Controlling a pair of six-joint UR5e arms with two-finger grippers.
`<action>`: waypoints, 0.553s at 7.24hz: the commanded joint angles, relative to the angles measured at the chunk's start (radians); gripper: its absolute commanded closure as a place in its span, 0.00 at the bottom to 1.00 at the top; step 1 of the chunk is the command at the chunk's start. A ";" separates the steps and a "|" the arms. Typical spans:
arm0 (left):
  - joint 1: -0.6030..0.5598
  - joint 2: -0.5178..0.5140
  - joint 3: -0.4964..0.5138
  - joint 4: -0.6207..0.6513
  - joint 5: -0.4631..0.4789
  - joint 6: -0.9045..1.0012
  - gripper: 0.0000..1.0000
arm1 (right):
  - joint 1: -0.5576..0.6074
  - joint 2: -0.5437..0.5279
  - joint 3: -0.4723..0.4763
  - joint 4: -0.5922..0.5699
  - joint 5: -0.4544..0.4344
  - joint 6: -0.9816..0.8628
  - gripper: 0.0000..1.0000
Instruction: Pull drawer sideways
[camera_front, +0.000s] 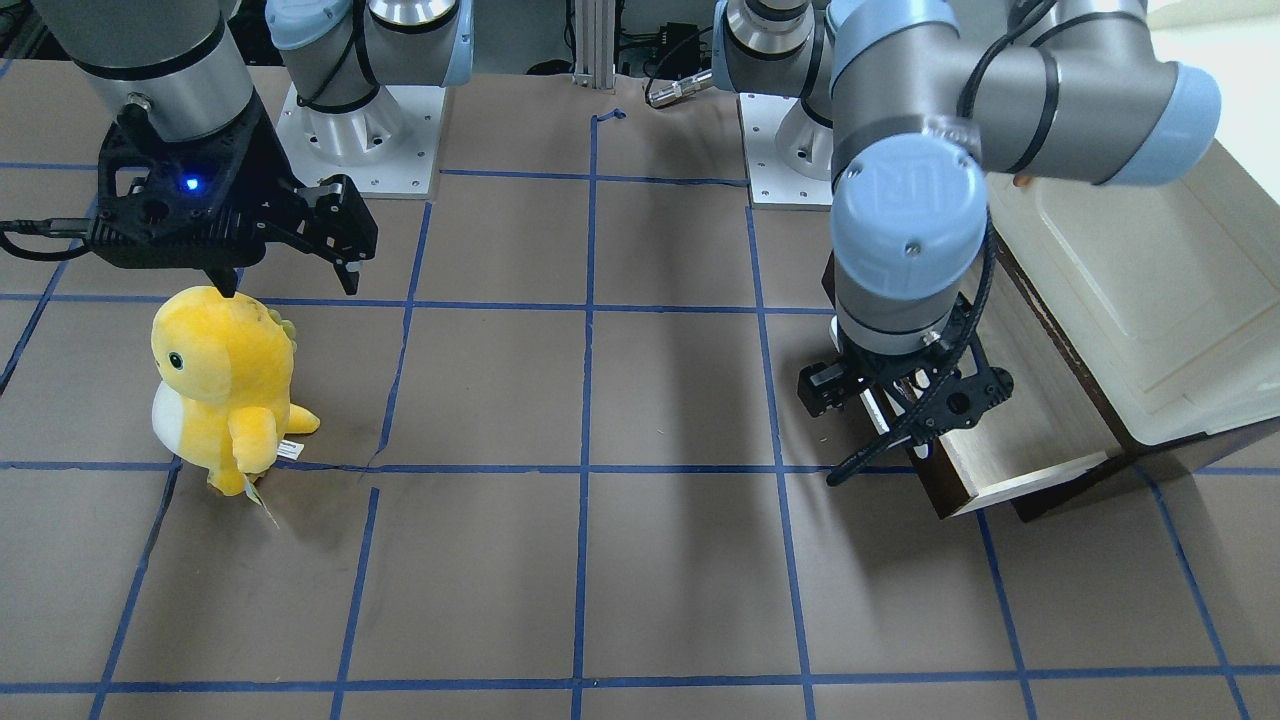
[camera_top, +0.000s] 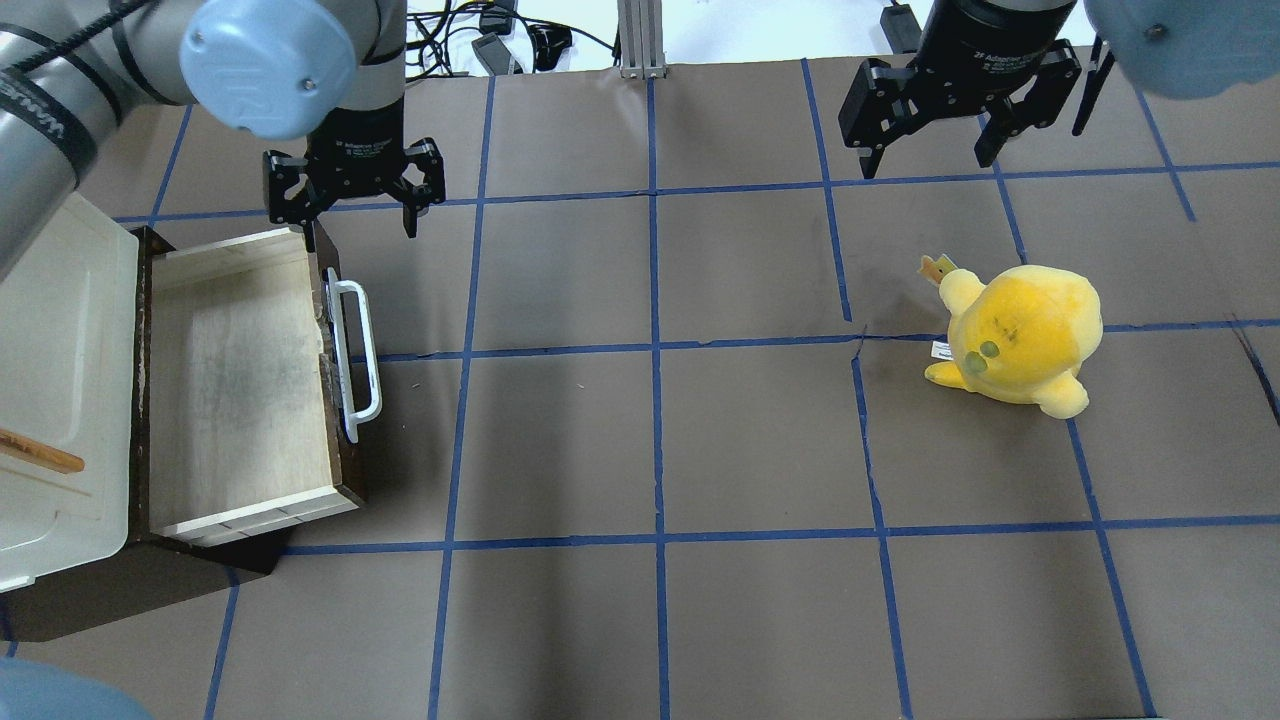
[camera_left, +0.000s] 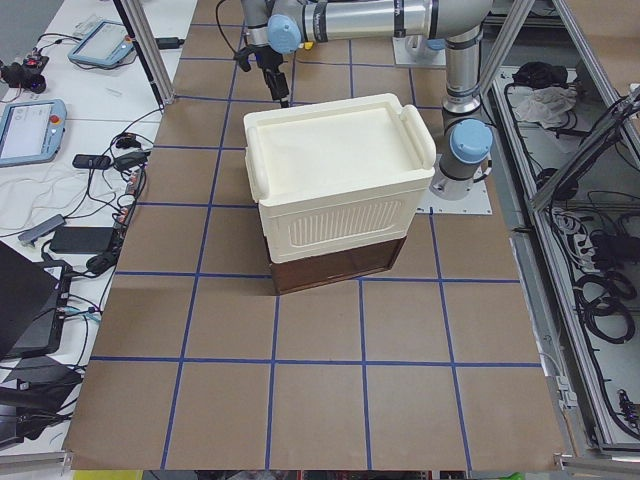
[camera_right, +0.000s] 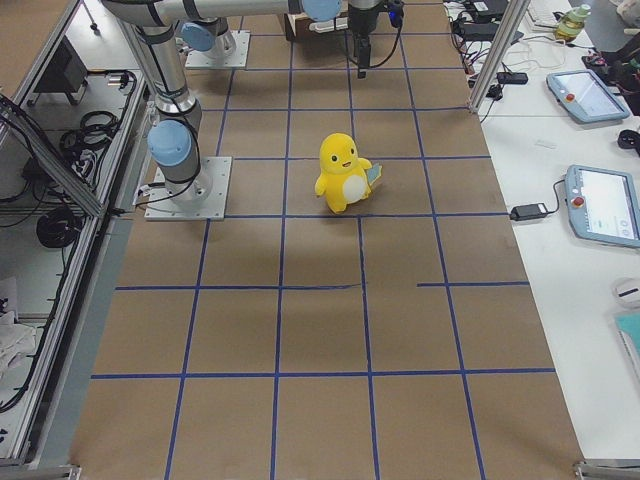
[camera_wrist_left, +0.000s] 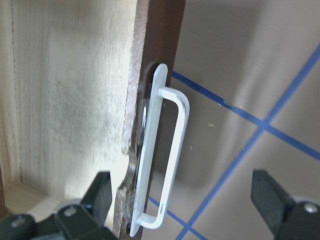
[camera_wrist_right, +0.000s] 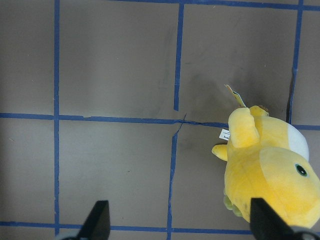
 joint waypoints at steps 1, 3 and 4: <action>0.017 0.090 0.024 -0.002 -0.123 0.183 0.00 | 0.000 0.000 0.000 0.000 -0.001 0.000 0.00; 0.023 0.153 -0.006 0.001 -0.144 0.359 0.00 | 0.000 0.000 0.000 0.000 0.000 0.000 0.00; 0.049 0.162 -0.016 0.006 -0.176 0.424 0.00 | 0.000 0.000 0.000 0.000 -0.001 -0.002 0.00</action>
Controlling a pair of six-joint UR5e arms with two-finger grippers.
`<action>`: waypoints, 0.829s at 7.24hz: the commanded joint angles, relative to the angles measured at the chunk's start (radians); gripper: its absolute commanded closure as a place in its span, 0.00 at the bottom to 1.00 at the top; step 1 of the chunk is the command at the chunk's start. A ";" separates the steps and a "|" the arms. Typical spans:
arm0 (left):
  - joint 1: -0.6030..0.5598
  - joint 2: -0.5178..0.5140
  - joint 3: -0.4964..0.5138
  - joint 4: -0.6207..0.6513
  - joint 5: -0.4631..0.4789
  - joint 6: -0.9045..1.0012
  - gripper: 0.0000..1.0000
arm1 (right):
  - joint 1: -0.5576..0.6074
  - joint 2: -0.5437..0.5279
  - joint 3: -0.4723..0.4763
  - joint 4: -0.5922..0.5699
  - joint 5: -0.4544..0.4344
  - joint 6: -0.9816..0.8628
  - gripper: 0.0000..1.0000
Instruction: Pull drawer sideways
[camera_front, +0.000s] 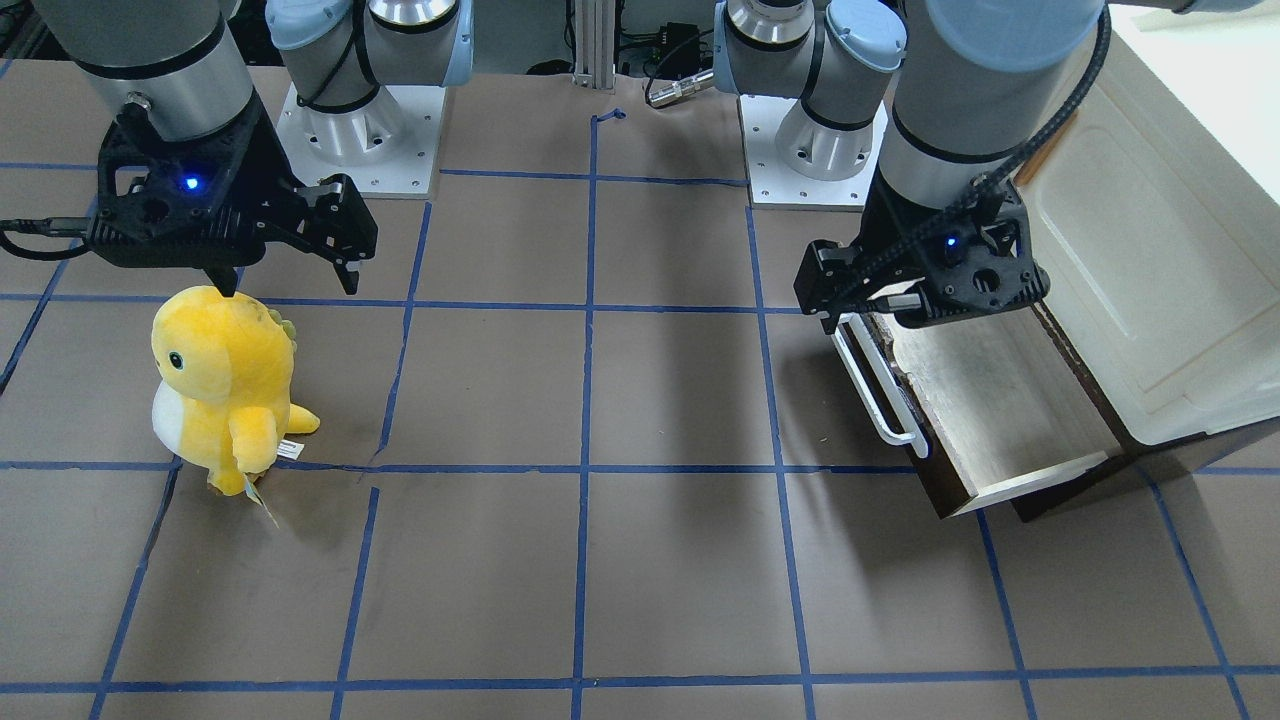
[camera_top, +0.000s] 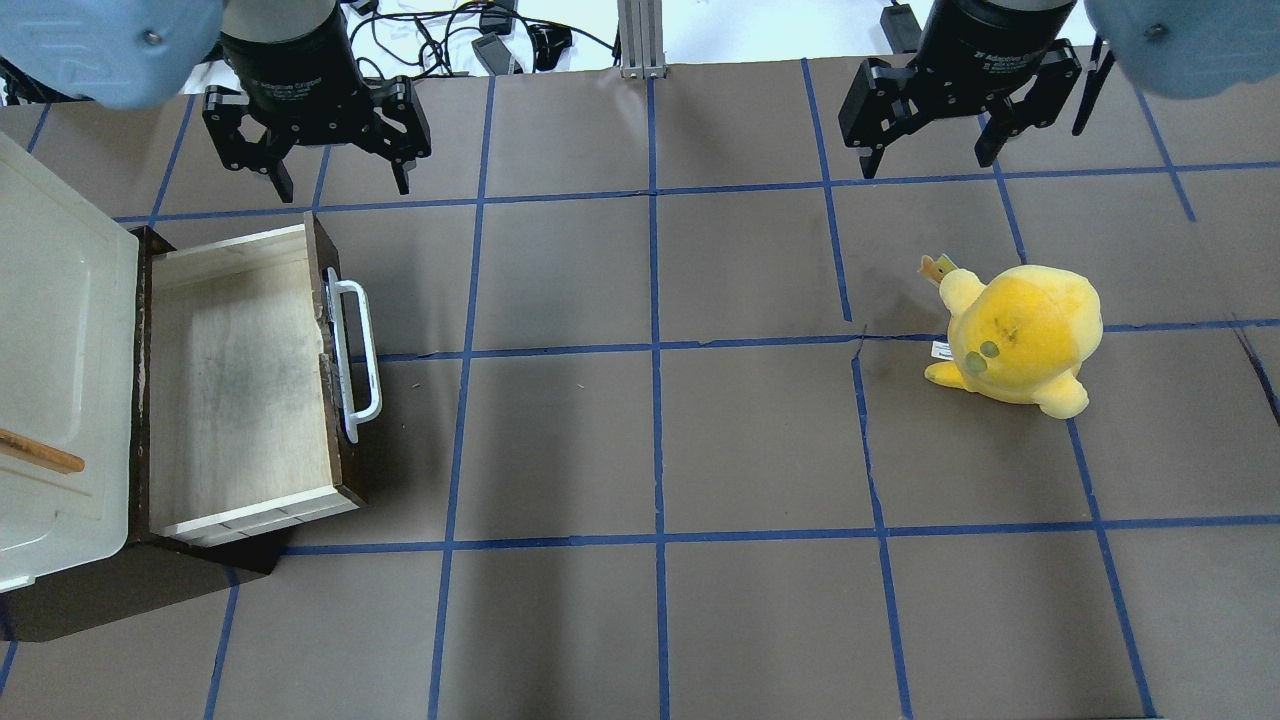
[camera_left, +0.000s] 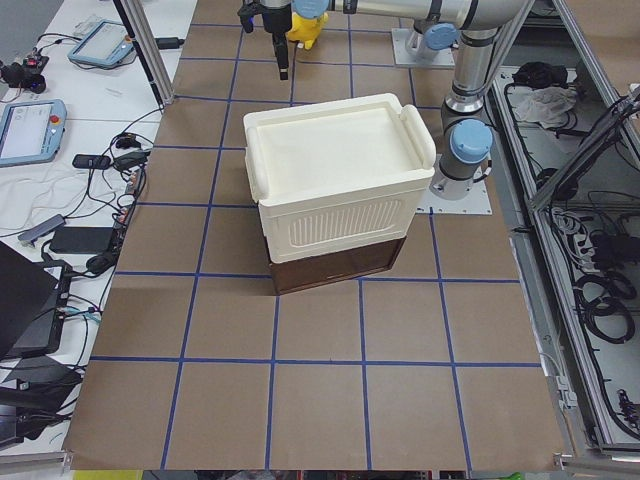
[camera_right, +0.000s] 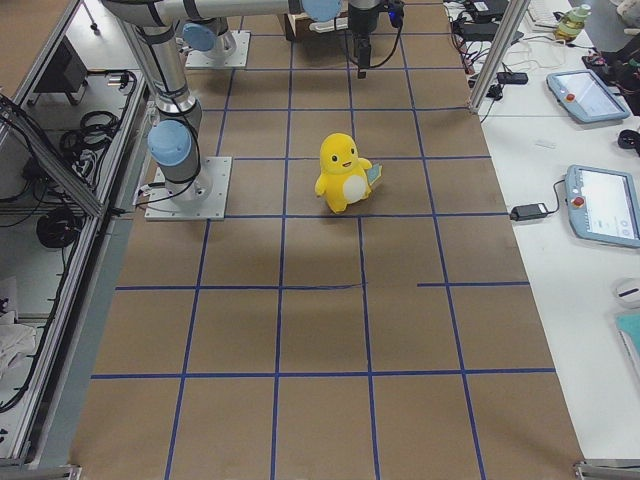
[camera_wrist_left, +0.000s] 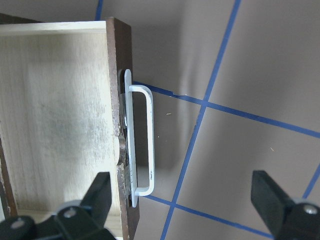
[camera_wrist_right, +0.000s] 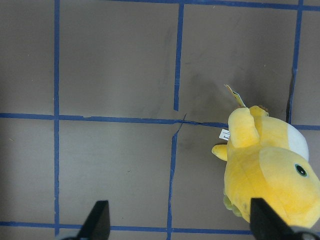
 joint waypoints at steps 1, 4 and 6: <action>0.061 0.035 -0.023 0.007 -0.097 0.184 0.00 | 0.000 0.000 0.000 0.000 0.000 -0.001 0.00; 0.089 0.075 -0.128 0.165 -0.105 0.262 0.00 | 0.000 0.000 0.000 0.000 0.000 0.000 0.00; 0.092 0.107 -0.164 0.181 -0.097 0.259 0.00 | 0.000 0.000 0.000 0.000 0.000 0.000 0.00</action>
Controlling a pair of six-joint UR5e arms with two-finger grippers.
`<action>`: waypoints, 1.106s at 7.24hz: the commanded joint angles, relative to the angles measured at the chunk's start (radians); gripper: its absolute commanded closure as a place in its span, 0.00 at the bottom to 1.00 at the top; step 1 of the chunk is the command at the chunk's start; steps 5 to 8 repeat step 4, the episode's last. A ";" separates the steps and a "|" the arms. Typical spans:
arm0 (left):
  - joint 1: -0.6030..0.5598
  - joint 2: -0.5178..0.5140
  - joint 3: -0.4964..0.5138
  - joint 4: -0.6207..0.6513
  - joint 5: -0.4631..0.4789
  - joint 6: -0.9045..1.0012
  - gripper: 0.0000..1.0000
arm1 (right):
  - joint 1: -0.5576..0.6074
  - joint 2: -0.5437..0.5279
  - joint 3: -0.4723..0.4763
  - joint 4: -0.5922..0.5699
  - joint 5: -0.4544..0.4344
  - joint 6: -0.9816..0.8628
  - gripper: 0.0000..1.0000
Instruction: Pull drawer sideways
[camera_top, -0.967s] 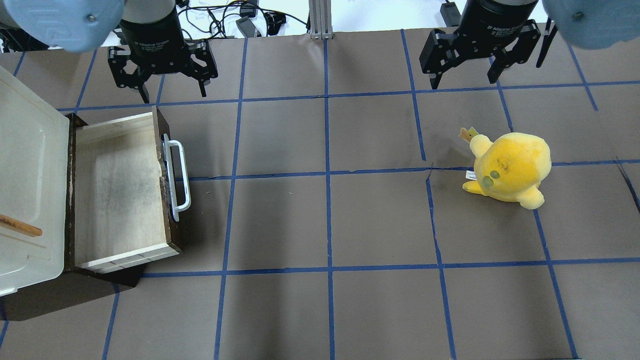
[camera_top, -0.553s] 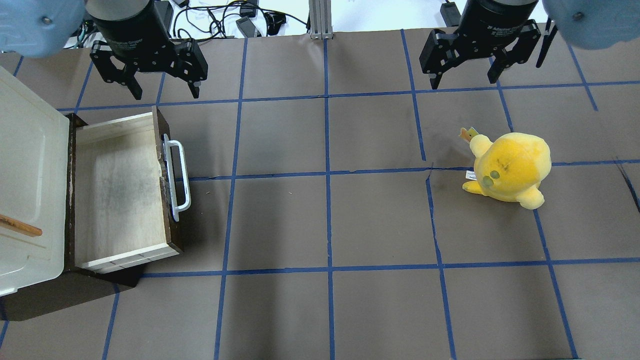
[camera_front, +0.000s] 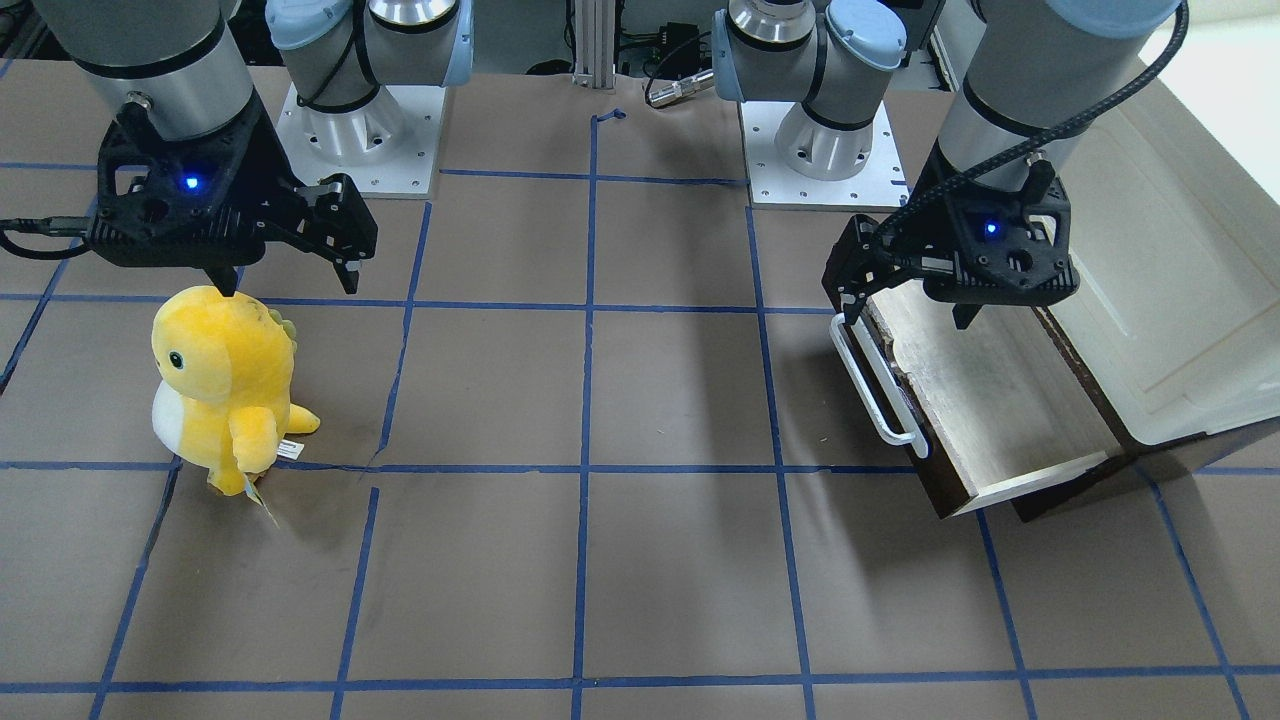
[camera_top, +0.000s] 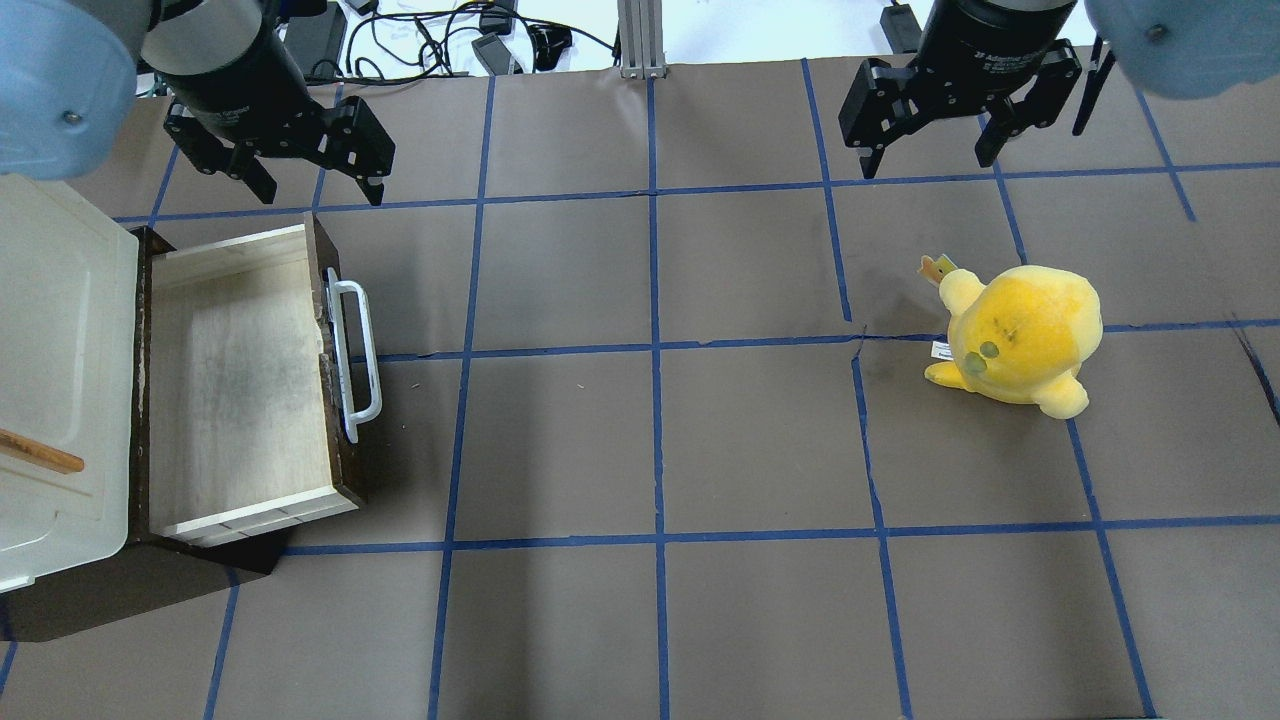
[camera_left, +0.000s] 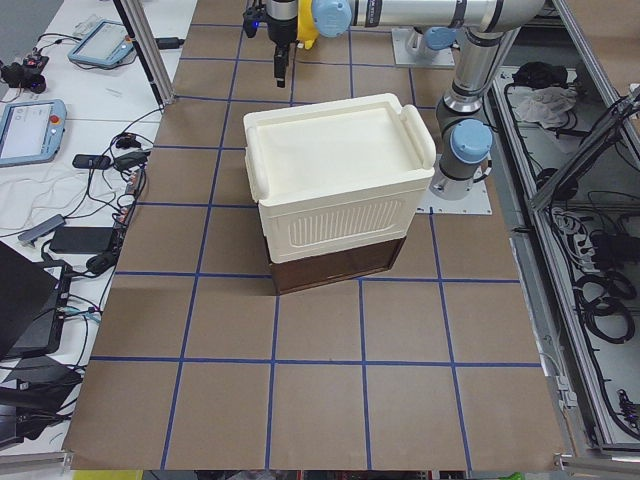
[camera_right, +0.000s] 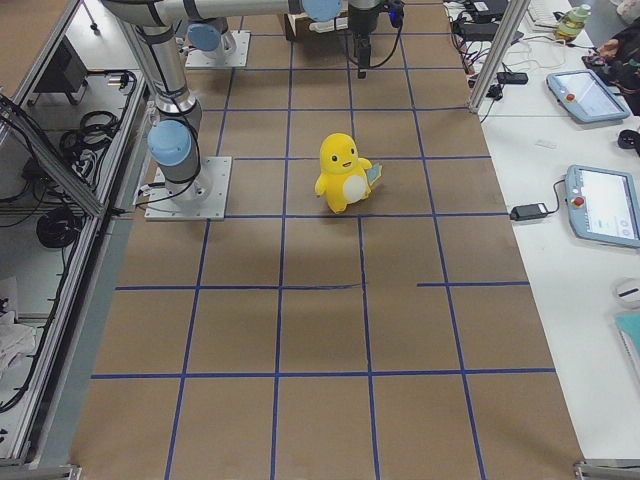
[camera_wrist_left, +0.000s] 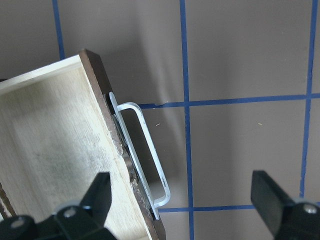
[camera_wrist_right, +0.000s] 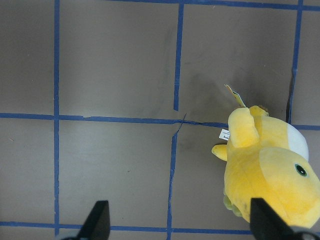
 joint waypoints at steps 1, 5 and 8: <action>0.006 0.026 -0.024 0.010 0.006 0.006 0.00 | 0.000 0.000 0.000 0.000 0.000 0.000 0.00; 0.004 0.042 -0.035 0.004 0.004 0.005 0.00 | 0.000 0.000 0.000 0.000 -0.001 0.000 0.00; 0.004 0.042 -0.035 0.004 0.004 0.005 0.00 | 0.000 0.000 0.000 0.000 -0.001 0.000 0.00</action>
